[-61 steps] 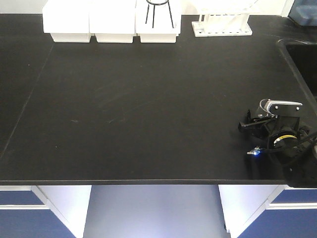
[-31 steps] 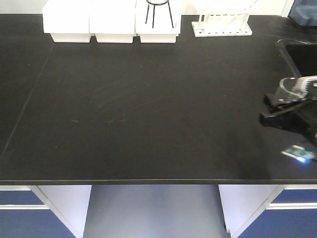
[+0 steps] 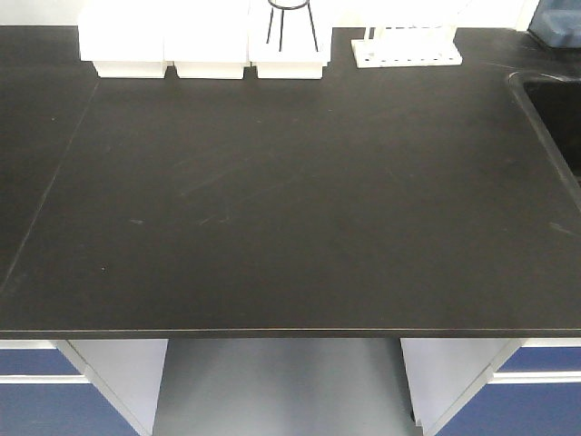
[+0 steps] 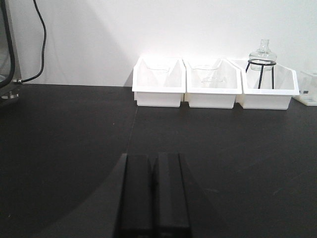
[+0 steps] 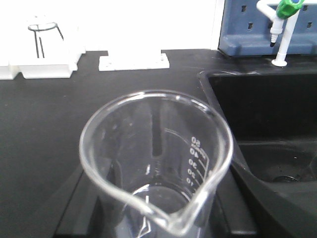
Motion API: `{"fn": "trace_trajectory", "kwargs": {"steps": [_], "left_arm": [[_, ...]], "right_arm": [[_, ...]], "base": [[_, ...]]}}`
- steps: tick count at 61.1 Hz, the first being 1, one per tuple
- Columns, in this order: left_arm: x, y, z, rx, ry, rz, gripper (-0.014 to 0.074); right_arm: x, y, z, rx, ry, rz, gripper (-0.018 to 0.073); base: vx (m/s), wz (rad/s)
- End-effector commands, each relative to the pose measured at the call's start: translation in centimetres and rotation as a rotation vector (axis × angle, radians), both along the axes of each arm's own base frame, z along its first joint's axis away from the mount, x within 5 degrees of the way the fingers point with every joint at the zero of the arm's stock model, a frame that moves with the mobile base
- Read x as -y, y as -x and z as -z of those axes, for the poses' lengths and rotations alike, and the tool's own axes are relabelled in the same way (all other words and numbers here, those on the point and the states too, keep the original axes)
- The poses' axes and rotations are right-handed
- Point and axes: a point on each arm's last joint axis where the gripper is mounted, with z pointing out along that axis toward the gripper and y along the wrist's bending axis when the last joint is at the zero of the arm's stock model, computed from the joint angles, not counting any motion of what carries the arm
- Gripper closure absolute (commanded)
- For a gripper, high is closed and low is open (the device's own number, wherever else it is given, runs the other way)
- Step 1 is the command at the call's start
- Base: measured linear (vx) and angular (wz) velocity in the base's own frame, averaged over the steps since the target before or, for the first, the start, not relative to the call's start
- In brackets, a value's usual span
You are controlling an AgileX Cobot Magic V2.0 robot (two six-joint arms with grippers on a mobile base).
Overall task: Grab beaker and place in storage area
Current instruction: 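Lift the beaker with the right gripper and pull it back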
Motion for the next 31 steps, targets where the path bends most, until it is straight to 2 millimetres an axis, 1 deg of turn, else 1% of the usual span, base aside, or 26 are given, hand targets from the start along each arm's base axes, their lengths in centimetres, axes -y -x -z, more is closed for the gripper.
{"fn": "trace_trajectory", "kwargs": {"steps": [1, 8, 31], "left_arm": [[0.16, 0.04, -0.12, 0.08, 0.011, 0.02, 0.0605], [0.16, 0.04, -0.12, 0.08, 0.011, 0.02, 0.0605], [0.16, 0.04, -0.12, 0.08, 0.011, 0.02, 0.0605]], "right_arm": [[-0.11, 0.49, -1.46, 0.099, 0.036, -0.022, 0.0563], [-0.12, 0.49, -1.47, 0.1, 0.057, -0.027, 0.0563], [-0.13, 0.5, -1.46, 0.099, 0.048, -0.026, 0.0561]], "base": [[0.0, 0.0], [0.0, 0.0], [0.0, 0.0]]}}
